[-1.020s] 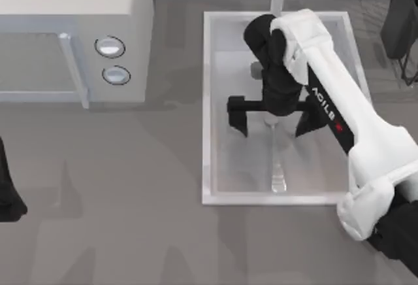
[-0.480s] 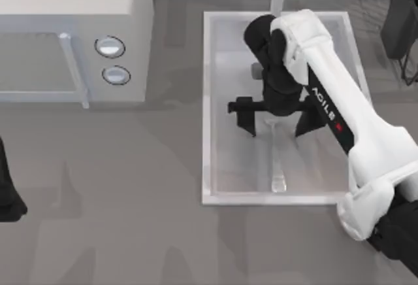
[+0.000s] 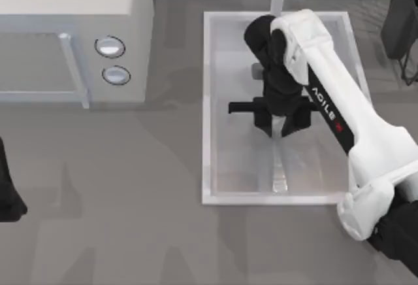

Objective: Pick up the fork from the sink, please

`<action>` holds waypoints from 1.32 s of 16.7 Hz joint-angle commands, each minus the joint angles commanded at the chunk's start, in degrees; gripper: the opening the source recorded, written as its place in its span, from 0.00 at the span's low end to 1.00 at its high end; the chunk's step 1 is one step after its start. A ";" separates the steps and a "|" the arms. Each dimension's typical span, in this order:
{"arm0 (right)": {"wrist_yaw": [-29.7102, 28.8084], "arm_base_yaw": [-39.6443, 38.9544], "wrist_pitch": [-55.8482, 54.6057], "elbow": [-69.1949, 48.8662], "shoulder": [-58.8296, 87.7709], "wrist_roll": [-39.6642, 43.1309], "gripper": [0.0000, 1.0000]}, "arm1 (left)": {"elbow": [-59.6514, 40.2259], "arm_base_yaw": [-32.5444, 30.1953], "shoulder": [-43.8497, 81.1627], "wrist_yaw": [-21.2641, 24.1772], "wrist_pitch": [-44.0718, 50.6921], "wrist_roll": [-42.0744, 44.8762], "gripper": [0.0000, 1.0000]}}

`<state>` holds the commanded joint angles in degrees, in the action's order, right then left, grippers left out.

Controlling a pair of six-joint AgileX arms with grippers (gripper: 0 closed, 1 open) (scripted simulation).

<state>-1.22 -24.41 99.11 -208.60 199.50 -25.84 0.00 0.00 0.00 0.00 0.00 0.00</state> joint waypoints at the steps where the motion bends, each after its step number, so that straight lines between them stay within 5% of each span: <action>1: 0.00 0.00 0.00 0.00 0.00 0.00 0.00 | 0.00 0.00 0.00 0.00 0.00 0.00 1.00; 12: -1.13 0.28 -0.78 3.59 -6.41 0.86 0.00 | 0.00 0.00 0.00 0.00 0.00 0.00 1.00; 22: -0.66 0.32 -8.50 44.58 -37.30 0.92 0.00 | 0.00 0.00 0.00 0.00 0.00 0.00 1.00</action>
<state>-1.87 -24.09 90.61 -164.02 162.19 -24.93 0.00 0.00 0.00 0.00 0.00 0.00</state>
